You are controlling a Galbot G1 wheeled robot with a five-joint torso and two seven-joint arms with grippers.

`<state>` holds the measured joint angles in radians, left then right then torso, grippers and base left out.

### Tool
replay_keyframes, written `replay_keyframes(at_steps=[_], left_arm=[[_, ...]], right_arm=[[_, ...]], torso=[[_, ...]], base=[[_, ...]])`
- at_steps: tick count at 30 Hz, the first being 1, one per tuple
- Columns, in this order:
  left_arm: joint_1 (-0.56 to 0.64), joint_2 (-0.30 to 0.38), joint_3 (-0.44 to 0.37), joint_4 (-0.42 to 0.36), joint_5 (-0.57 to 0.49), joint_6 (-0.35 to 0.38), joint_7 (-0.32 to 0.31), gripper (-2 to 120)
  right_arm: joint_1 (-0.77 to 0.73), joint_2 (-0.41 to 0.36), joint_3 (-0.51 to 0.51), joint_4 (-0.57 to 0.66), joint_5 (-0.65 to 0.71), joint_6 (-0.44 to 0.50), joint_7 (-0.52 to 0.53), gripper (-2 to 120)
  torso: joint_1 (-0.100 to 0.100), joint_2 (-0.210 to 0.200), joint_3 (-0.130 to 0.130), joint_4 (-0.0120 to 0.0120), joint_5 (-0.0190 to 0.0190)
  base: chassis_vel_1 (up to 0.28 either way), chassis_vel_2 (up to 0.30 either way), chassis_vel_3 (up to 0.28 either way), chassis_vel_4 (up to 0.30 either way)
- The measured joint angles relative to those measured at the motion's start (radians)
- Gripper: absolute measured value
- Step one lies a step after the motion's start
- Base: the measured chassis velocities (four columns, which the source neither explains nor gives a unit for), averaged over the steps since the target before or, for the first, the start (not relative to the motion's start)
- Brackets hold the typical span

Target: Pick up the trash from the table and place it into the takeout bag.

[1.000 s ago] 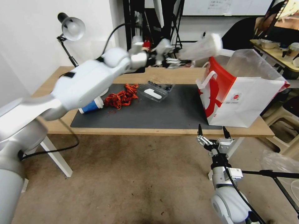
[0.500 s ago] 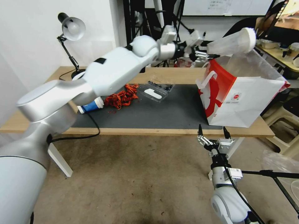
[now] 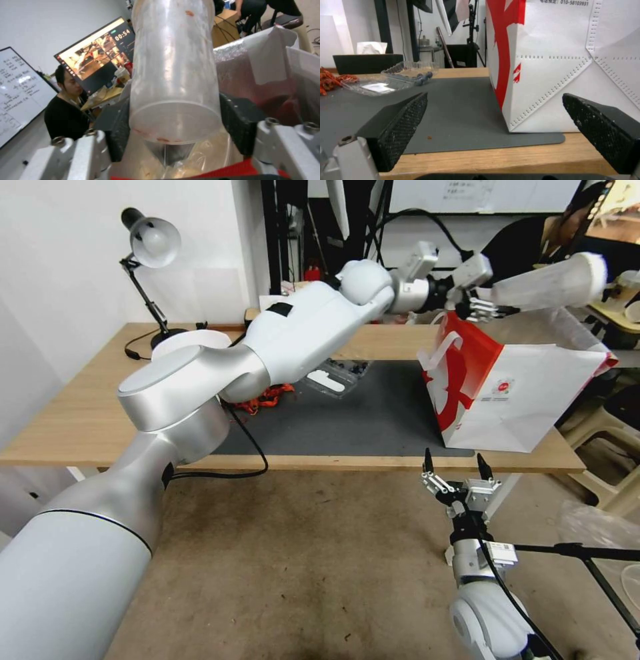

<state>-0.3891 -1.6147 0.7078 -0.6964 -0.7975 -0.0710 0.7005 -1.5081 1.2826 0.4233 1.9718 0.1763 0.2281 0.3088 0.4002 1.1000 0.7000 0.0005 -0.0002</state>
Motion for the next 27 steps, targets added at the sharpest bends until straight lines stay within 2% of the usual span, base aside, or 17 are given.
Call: replay_keyframes(at_steps=[2, 4, 5, 8, 11, 15, 18, 19, 21, 22, 23, 26, 27], left_arm=[[0.002, 0.000, -0.001, 0.001, 0.001, 0.000, 0.000, 66], [0.007, 0.001, -0.003, -0.001, 0.001, 0.000, 0.001, 75], [0.007, 0.001, -0.003, -0.001, 0.001, 0.000, 0.001, 75], [0.013, 0.003, -0.004, -0.010, -0.001, 0.000, 0.001, 91], [0.015, 0.003, -0.008, -0.017, -0.001, 0.000, -0.001, 97], [0.022, 0.004, -0.032, -0.032, -0.007, 0.000, -0.011, 100], [0.032, 0.005, -0.060, -0.071, -0.038, 0.004, -0.048, 100], [0.039, 0.019, -0.065, -0.102, -0.061, 0.011, -0.075, 100], [0.044, 0.040, -0.066, -0.122, -0.078, 0.016, -0.094, 100], [0.055, 0.078, -0.071, -0.148, -0.103, 0.024, -0.120, 100], [0.055, 0.078, -0.071, -0.148, -0.103, 0.024, -0.120, 100], [0.094, 0.177, -0.096, -0.211, -0.150, 0.041, -0.187, 100], [0.094, 0.177, -0.096, -0.211, -0.150, 0.041, -0.187, 100]], right_arm=[[0.000, 0.000, 0.001, -0.001, 0.000, 0.001, 0.000, 100], [0.000, 0.000, 0.001, -0.003, 0.001, 0.002, 0.000, 100], [0.000, 0.000, 0.001, -0.003, 0.001, 0.002, 0.000, 100], [0.002, 0.000, 0.001, -0.004, 0.002, 0.002, 0.000, 100], [0.002, 0.000, 0.001, -0.004, 0.002, 0.002, 0.000, 100], [-0.002, 0.000, 0.005, -0.004, 0.002, 0.003, 0.000, 100], [-0.008, 0.000, 0.010, 0.000, 0.003, 0.003, 0.000, 100], [-0.008, 0.000, 0.010, 0.001, 0.003, 0.004, 0.000, 100], [-0.008, 0.000, 0.010, 0.001, 0.003, 0.004, 0.000, 100], [-0.008, 0.000, 0.011, 0.003, 0.003, 0.004, 0.000, 100], [-0.008, 0.000, 0.011, 0.003, 0.003, 0.004, 0.000, 100], [-0.009, 0.001, 0.011, 0.005, 0.002, 0.003, 0.000, 100], [-0.009, 0.001, 0.011, 0.005, 0.002, 0.003, 0.000, 100]], torso=[[0.000, 0.000, 0.000, 0.0000, 0.0000], [0.000, 0.000, 0.000, -0.0006, 0.0000], [0.000, 0.000, 0.000, -0.0006, 0.0000], [0.000, 0.000, 0.000, -0.0005, 0.0001], [0.000, 0.000, 0.000, -0.0005, 0.0001], [0.000, 0.000, 0.000, -0.0005, 0.0001], [0.000, 0.000, 0.000, -0.0004, 0.0001], [0.000, 0.000, 0.000, -0.0017, 0.0003], [0.000, 0.000, 0.000, -0.0019, 0.0006], [0.000, 0.000, 0.000, -0.0012, 0.0004], [0.000, 0.000, 0.000, -0.0012, 0.0004], [0.000, 0.000, 0.000, 0.0001, -0.0002], [0.000, 0.000, 0.000, 0.0001, -0.0002]], base=[[0.000, 0.000, 0.000, 0.000], [0.000, 0.000, 0.000, 0.000], [0.000, 0.000, 0.000, 0.000], [0.000, 0.000, 0.000, 0.000], [0.000, 0.000, 0.000, 0.000], [0.000, 0.000, 0.000, 0.000], [0.000, 0.000, 0.000, 0.000], [0.000, 0.000, 0.000, 0.000], [0.000, 0.000, 0.000, 0.000], [0.000, 0.000, 0.000, 0.000], [0.000, 0.000, 0.000, 0.000], [0.000, 0.000, 0.000, 0.000], [0.000, 0.000, 0.000, 0.000]])
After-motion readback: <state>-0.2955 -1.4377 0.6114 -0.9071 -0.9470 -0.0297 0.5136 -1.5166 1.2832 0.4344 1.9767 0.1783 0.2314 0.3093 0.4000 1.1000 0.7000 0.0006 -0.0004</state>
